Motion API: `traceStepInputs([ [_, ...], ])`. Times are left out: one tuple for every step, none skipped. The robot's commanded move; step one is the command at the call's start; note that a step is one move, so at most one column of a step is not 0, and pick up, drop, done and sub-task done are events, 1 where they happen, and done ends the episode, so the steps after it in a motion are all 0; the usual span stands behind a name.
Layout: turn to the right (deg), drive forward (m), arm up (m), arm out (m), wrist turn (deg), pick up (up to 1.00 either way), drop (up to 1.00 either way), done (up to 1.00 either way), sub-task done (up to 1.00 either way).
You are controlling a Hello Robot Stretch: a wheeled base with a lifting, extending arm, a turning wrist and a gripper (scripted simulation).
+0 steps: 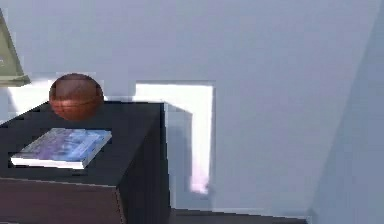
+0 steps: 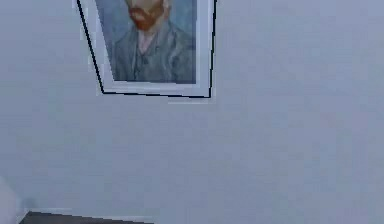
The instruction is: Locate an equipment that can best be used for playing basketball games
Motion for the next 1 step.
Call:
traceStepInputs([
  [-27.0,0.00,0.00,0.00,0.0,0.00,0.00,0.00,0.00],
])
